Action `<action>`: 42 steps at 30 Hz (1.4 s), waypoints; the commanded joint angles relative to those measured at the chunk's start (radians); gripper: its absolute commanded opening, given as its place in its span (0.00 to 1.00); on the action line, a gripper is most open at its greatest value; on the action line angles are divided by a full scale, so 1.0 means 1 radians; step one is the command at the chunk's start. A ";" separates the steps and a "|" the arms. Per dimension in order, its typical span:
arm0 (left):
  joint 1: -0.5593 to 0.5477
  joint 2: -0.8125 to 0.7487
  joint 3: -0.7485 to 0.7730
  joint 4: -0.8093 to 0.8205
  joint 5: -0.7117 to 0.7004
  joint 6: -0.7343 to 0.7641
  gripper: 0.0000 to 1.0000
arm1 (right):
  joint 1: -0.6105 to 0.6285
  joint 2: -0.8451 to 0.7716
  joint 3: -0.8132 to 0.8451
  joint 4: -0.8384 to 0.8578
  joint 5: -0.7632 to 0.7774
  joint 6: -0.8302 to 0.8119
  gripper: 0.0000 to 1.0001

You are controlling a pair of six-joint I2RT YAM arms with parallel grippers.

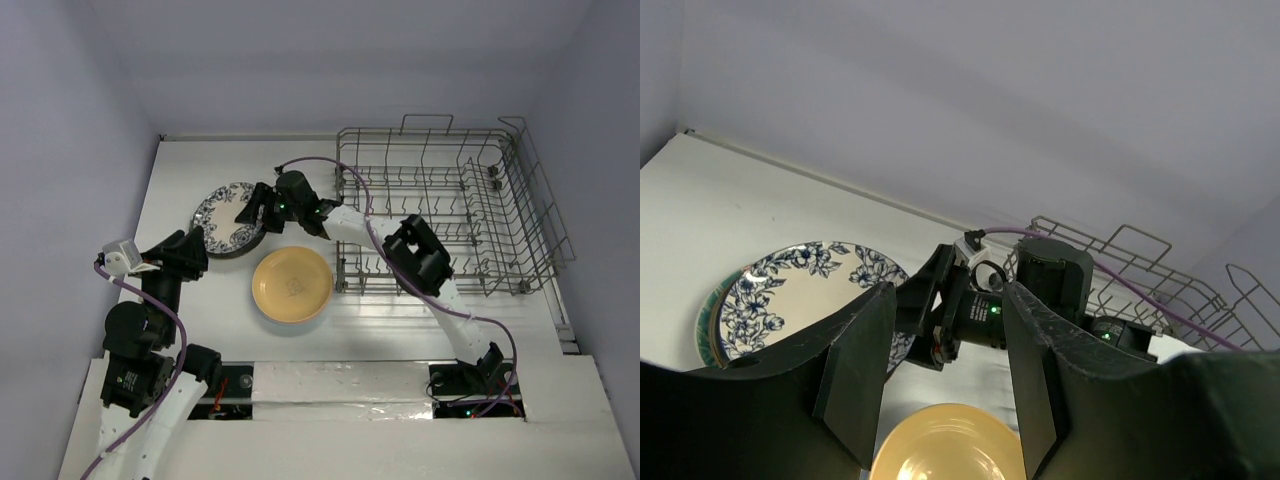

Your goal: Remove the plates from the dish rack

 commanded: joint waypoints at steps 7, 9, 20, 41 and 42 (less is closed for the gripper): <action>-0.004 0.003 -0.002 0.036 0.004 0.003 0.45 | 0.033 -0.110 0.097 -0.203 0.140 -0.256 1.00; -0.004 0.003 -0.002 0.037 0.004 0.003 0.45 | 0.033 -0.140 0.073 -0.230 0.177 -0.291 1.00; -0.004 0.006 -0.002 0.039 0.001 0.004 0.46 | 0.043 -0.216 0.079 -0.413 0.397 -0.458 0.99; -0.004 0.083 0.008 0.039 0.072 0.017 0.82 | 0.043 -1.512 -0.843 -0.001 1.167 -0.780 1.00; -0.004 0.083 0.015 0.039 0.073 0.018 0.83 | 0.043 -1.556 -0.858 -0.011 1.206 -0.797 1.00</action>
